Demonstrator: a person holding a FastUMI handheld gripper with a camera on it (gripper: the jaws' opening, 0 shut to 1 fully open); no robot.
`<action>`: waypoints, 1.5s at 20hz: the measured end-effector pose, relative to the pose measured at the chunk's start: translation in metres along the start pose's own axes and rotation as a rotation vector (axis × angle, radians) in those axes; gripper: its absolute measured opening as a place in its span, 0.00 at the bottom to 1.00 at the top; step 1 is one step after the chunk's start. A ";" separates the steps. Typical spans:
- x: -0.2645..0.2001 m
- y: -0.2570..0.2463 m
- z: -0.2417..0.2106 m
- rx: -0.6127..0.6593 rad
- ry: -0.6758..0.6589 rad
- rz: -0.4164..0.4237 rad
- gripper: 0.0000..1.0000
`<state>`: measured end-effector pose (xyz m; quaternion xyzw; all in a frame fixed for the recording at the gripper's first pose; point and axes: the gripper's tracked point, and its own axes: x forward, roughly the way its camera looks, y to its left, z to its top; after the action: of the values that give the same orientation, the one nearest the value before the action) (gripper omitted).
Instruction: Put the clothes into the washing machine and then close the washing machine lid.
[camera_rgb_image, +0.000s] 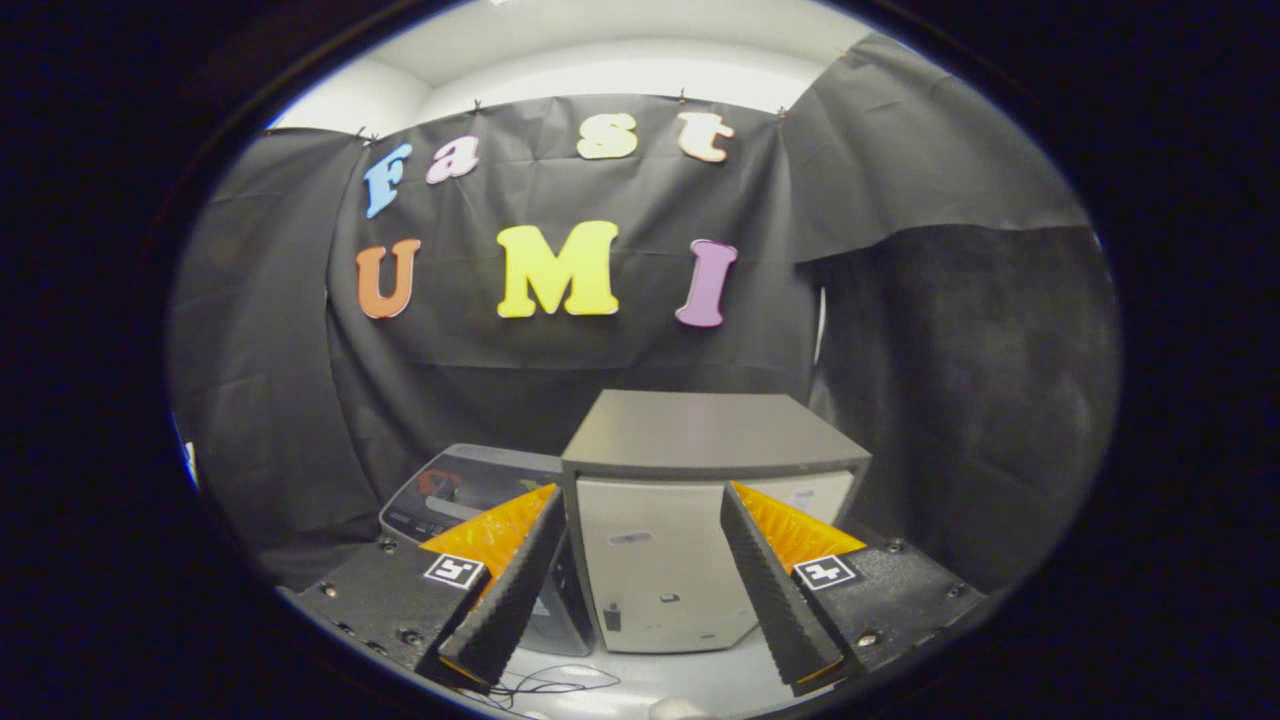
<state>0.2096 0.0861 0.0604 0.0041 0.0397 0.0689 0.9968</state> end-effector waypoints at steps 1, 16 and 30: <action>-0.014 -0.010 -0.012 0.002 0.016 -0.008 0.98; -0.137 -0.104 -0.072 0.023 0.031 -0.048 0.98; -0.146 -0.125 -0.073 0.025 0.045 -0.049 0.98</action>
<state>0.0768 -0.0572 -0.0028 0.0142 0.0632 0.0438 0.9969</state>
